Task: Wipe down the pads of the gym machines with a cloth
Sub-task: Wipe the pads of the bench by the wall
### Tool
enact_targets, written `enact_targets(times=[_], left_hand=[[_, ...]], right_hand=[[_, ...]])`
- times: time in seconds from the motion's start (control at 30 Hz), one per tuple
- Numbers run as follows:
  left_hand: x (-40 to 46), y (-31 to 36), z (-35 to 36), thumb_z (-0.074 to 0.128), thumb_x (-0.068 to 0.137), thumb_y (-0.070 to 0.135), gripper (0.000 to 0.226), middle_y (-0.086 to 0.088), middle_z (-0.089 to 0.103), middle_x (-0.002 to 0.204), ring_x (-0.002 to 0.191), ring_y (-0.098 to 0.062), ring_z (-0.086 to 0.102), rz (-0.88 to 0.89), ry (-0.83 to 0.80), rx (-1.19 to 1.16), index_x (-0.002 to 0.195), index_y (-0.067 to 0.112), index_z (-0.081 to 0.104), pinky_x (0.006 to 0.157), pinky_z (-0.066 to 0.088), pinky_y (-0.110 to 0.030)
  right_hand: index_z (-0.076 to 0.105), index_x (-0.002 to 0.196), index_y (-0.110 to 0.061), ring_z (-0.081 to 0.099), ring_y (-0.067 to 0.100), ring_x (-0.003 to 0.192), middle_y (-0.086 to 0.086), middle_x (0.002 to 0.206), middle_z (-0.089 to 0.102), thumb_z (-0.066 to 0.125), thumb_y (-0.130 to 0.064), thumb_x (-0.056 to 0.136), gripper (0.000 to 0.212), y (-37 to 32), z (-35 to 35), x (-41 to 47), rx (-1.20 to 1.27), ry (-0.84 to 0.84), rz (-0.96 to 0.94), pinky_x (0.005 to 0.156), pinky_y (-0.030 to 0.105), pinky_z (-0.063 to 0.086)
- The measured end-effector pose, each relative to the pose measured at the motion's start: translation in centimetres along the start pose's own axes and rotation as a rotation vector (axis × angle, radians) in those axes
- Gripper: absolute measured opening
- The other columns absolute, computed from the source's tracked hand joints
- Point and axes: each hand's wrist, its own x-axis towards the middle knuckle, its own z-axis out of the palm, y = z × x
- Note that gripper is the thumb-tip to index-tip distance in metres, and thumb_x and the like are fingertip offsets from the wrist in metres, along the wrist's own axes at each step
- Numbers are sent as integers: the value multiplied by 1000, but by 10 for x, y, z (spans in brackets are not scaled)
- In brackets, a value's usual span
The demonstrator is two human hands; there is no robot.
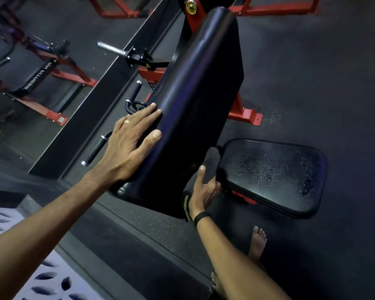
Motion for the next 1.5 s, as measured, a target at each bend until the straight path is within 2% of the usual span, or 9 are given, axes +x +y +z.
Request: enact_targets(times=[0.17,0.27,0.5,0.63,0.83,0.97,1.13,1.3,1.5], left_hand=[[1,1,0,16,101,66,73,5,34,161,148,-8,30,13,1,-30,151,20,43,119,22,-49],[-1,2,1,14,100,67,73,7,30,162,149,-4,27,5,0,-11,152,23,41,121,16,-43],[0,5,-1,29,99,61,67,5,34,161,148,-6,30,-4,-21,30,150,22,46,121,13,-35],[21,7,-12,37,98,55,59,-3,60,141,130,-16,54,39,46,4,126,14,69,111,35,-48],[53,7,7,36,103,48,54,-7,60,90,84,-28,58,-23,239,3,87,6,65,78,44,-52],[51,6,9,29,103,50,54,-2,62,102,96,-25,60,-28,228,-7,97,12,67,86,43,-53],[49,10,9,27,102,49,61,-6,47,147,131,-27,50,-3,259,-180,140,8,50,102,39,-53],[53,6,12,24,99,66,80,-2,18,167,151,-19,25,-15,99,-114,159,15,21,119,24,-53],[57,7,14,20,93,74,81,7,5,169,153,-14,12,-19,-109,2,161,30,12,119,11,-36]], right_hand=[[64,132,-20,53,24,105,7,111,59,59,-55,88,57,-72,19,-53,-104,83,-588,88,29,37],[68,126,-19,57,30,101,9,108,61,62,-54,86,54,-106,31,-16,-88,154,-698,89,39,43],[56,138,-36,46,25,126,-5,139,50,41,-76,85,67,-91,45,90,-202,116,-336,98,48,39],[47,146,-34,38,31,135,-2,154,37,45,-68,94,62,-53,33,99,-266,38,-214,104,54,34],[51,145,-14,51,33,120,15,123,53,31,-78,86,88,5,-8,18,-237,-105,-230,101,31,33],[55,136,-17,47,7,107,0,117,47,43,-70,93,69,-21,-14,-48,-165,-157,-610,91,7,32],[61,135,-21,55,26,98,7,109,52,61,-50,90,54,-101,11,-7,-181,-91,-1002,80,31,43],[66,131,-19,59,29,99,10,99,57,64,-54,87,56,-138,37,61,-168,33,-890,78,37,49],[64,134,-24,55,27,117,9,111,59,61,-62,89,59,-134,50,131,-163,93,-424,86,41,47]])
